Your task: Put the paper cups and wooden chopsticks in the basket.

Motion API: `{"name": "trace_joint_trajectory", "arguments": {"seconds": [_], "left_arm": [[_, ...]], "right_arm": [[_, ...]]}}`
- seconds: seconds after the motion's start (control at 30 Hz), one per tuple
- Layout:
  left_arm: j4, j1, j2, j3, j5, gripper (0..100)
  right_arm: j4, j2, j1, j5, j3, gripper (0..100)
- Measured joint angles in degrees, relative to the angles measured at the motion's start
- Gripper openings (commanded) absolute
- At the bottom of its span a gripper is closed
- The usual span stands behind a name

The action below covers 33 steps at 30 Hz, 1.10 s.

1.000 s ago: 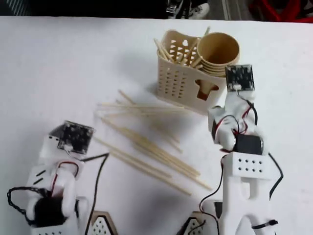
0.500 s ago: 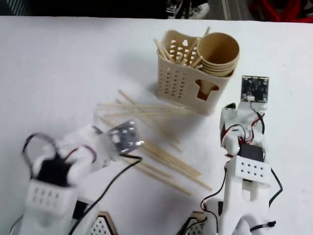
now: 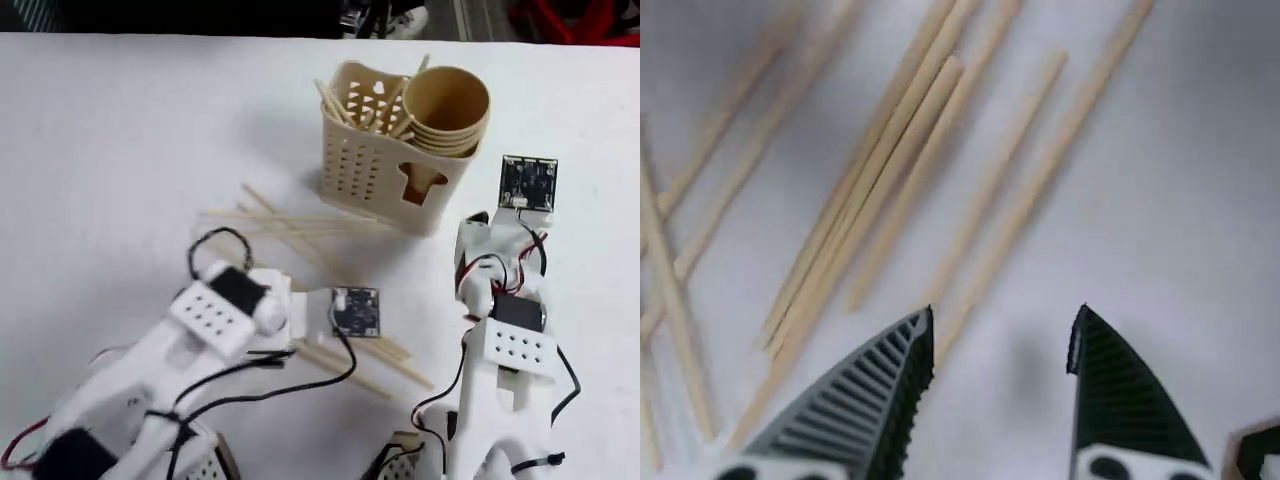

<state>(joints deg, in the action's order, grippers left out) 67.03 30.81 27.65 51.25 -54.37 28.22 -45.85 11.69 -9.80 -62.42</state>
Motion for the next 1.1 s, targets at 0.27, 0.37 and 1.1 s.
{"name": "trace_joint_trajectory", "arguments": {"seconds": [0.27, 0.37, 1.1], "left_arm": [[-7.9, 1.3, -15.0, -3.3, 0.0, 23], [-8.3, 1.3, -21.2, -6.8, 0.0, 23], [5.5, 4.1, -42.3, -25.8, 3.1, 2]], "right_arm": [[0.0, 0.0, 0.0, 0.0, 0.0, 5.7], [0.0, 0.0, 0.0, 0.0, 0.0, 5.7], [0.0, 0.0, 0.0, 0.0, 0.0, 5.7]]}}
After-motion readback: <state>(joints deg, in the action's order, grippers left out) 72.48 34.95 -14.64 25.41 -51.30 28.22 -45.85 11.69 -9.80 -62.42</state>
